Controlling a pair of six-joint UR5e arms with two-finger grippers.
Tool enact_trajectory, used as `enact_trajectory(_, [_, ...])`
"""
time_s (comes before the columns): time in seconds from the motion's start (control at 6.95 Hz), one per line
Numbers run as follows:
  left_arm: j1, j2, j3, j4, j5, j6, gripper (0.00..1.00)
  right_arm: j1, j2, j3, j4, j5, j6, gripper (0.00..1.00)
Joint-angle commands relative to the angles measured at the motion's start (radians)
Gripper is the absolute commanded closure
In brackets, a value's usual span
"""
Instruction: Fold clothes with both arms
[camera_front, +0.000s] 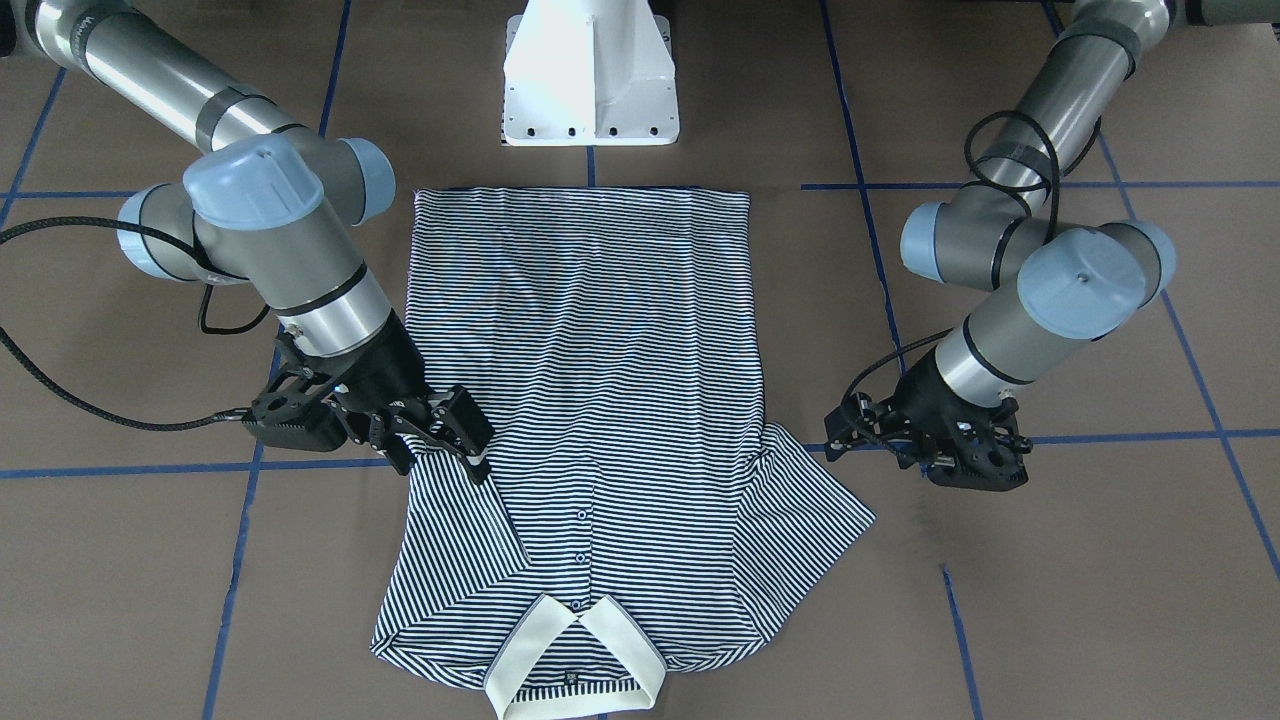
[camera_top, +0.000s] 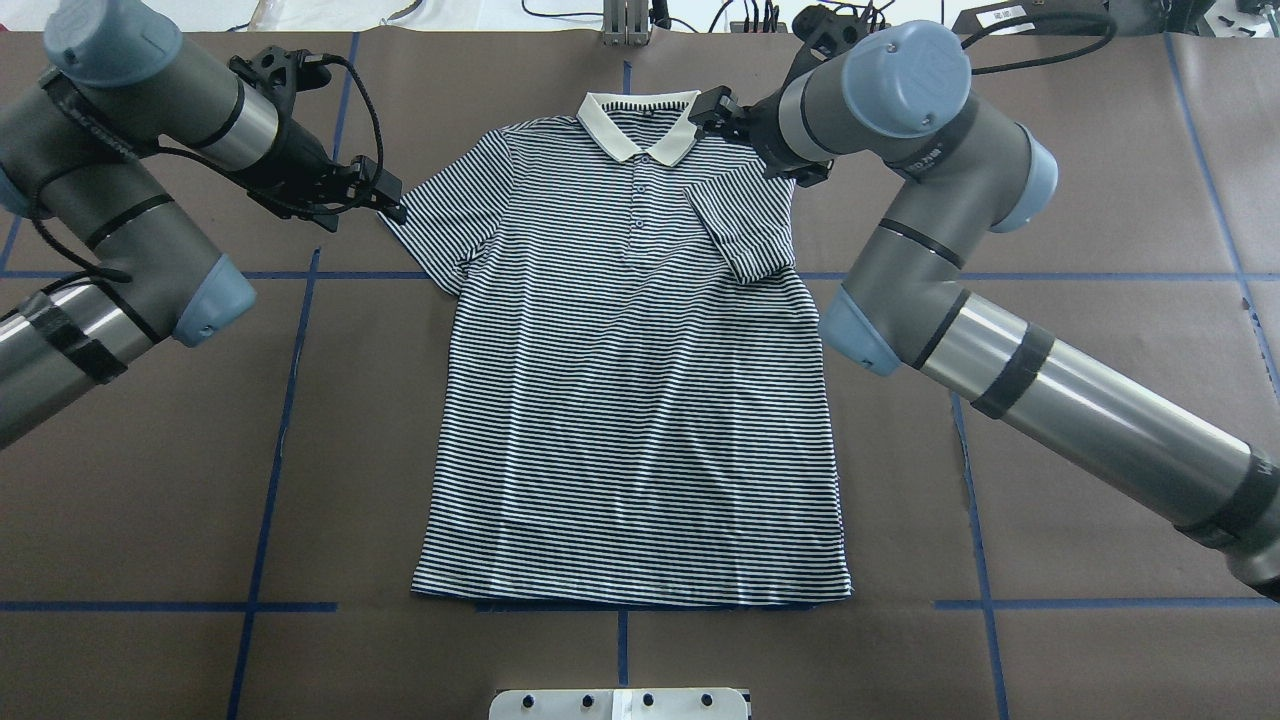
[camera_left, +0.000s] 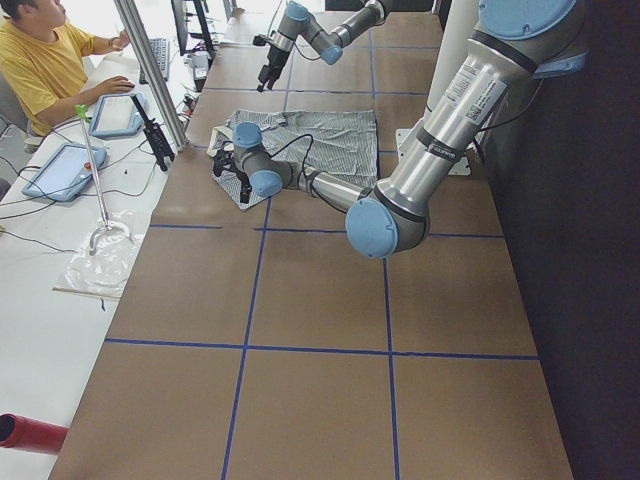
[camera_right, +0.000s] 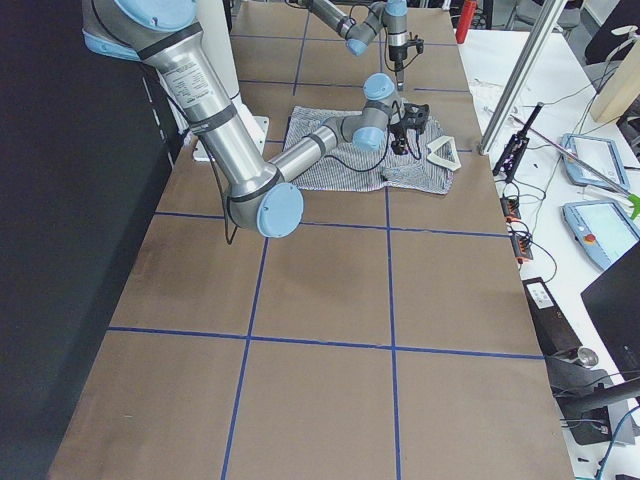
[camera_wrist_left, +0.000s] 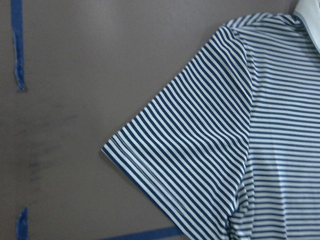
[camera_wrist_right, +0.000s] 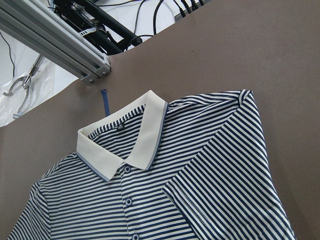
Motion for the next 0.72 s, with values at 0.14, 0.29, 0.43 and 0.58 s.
enact_trajectory(0.14, [0.055,-0.054,0.122,-0.012,0.148,-0.003,0.22,-0.007,-0.016,0.026,0.001,-0.002,0.001,0.00])
enact_trajectory(0.29, [0.058,-0.051,0.122,-0.011,0.148,-0.002,0.29,-0.013,-0.016,0.021,0.001,-0.003,0.001,0.00])
enact_trajectory(0.43, [0.058,-0.056,0.122,-0.011,0.148,-0.003,0.44,-0.015,-0.016,0.021,0.001,-0.006,0.003,0.00])
enact_trajectory(0.58, [0.060,-0.056,0.120,-0.011,0.148,-0.002,0.65,-0.015,-0.016,0.021,0.001,-0.006,0.003,0.00])
